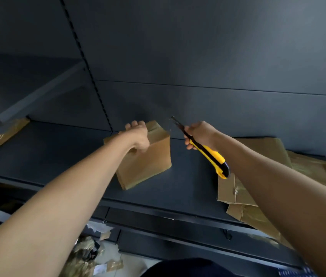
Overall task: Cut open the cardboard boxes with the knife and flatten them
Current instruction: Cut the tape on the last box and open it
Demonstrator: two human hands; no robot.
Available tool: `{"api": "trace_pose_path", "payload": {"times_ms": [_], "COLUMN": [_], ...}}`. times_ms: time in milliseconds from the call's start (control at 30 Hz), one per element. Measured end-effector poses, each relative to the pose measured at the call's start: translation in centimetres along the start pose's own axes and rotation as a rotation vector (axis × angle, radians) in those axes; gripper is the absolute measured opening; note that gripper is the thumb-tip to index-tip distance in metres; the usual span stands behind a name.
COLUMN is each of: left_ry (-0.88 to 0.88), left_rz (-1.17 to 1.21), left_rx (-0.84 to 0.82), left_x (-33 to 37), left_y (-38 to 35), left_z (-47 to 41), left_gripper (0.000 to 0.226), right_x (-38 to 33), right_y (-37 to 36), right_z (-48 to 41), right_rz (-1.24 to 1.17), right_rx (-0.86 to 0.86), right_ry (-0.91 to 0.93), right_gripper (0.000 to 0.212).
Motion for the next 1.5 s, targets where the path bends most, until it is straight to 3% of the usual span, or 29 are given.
{"api": "trace_pose_path", "payload": {"times_ms": [133,267,500,633,767,933,1000,1100,1200,1300,1500], "left_ry": [-0.110,-0.188,-0.265,-0.283,-0.299,-0.286,-0.281,-0.272,-0.289,-0.313,-0.339], "left_rz": [-0.018,0.013,0.162,0.143,0.161,0.199,0.266,0.380,0.382,0.214,0.277], "left_rx": [0.017,-0.094,-0.111,-0.139,-0.149,-0.114,-0.138,-0.099,-0.077,-0.072,0.004], "left_x": [-0.7,-1.4,-1.4,-1.2,-1.0,-1.0,-1.1,-1.8,-1.4,-0.7,-0.4], "left_y": [0.3,0.5,0.0,-0.3,0.1,1.1,1.2,1.9,2.5,2.0,2.7], "left_z": [0.2,1.1,1.0,1.0,0.6,0.0,-0.2,-0.4,-0.2,0.1,0.4], "left_gripper": [0.053,0.038,0.036,0.035,0.029,0.027,0.021,0.035,0.014,0.041,0.043], "right_x": [-1.1,-1.3,-3.3,-4.2,-3.1,-2.4,-2.0,-1.5,-1.4,-2.0,-2.2], "right_y": [-0.1,-0.9,-2.4,-3.1,-5.1,-4.6,-4.1,-3.0,-1.5,-0.8,-2.1], "right_z": [-0.8,-0.9,-1.4,-1.3,-0.8,0.8,0.8,0.5,0.3,0.1,1.3], "right_rz": [0.260,0.412,0.652,0.701,0.742,0.721,0.644,0.497,0.436,0.377,0.413], "right_rx": [-0.098,-0.204,-0.250,-0.306,-0.410,-0.629,-0.612,-0.509,-0.384,-0.282,-0.348], "right_ry": [0.079,0.081,0.138,0.187,0.120,0.051,0.044,0.018,0.024,0.077,0.138], "right_gripper": [0.030,0.029,0.011,0.009,0.021,0.029,0.030,0.033,0.033,0.031,0.033]}}
Point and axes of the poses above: each hand's wrist, its own z-axis away from the middle knuckle, its own y-axis out of the back of the hand, x = y × z, the point moved 10 cm from there along -z, towards the middle knuckle, and after that the axes turned 13 degrees about y, right-handed, at the moved point
